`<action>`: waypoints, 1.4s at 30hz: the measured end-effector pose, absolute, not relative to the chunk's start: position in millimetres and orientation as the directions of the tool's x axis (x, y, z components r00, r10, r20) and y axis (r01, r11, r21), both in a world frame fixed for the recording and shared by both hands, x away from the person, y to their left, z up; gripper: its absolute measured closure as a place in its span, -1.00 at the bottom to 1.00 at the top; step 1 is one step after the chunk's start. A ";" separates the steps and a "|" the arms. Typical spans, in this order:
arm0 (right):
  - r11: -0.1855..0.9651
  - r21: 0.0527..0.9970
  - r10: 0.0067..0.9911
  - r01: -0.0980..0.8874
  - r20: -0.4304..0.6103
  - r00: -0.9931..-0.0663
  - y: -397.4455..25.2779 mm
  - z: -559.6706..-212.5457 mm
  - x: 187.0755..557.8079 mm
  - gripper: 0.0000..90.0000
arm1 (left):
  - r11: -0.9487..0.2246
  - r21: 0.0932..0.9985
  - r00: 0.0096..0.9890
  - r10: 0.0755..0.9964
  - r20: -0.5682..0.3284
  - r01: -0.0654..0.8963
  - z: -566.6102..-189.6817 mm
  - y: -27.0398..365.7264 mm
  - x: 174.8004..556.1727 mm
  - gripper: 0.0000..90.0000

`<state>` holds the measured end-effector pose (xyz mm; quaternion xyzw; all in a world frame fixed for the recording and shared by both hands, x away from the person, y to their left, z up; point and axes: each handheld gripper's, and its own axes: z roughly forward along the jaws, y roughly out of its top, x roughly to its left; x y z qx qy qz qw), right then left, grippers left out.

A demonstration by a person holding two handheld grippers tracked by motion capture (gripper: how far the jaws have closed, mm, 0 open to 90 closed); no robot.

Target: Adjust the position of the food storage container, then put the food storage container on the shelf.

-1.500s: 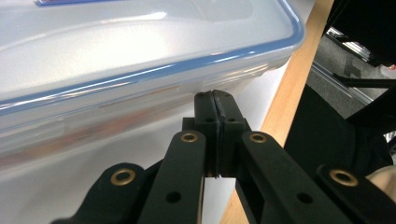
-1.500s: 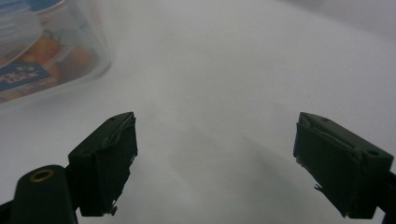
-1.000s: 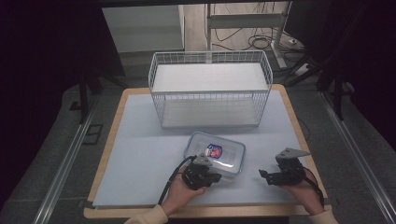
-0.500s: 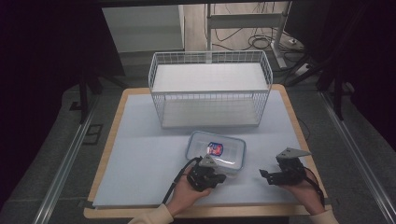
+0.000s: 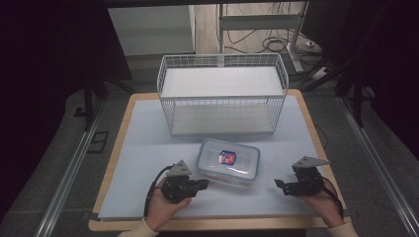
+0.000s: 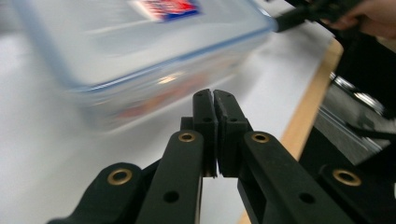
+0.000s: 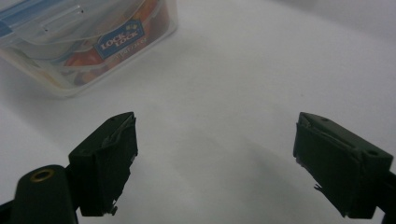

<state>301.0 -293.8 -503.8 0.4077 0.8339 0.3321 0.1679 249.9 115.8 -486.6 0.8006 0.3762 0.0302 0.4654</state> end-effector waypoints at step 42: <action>0.387 0.730 0.783 0.563 0.062 -0.619 -292.7 -498.8 299.9 -0.69 | -0.096 0.717 0.578 0.670 -0.467 0.691 -477.6 165.6 306.5 -0.45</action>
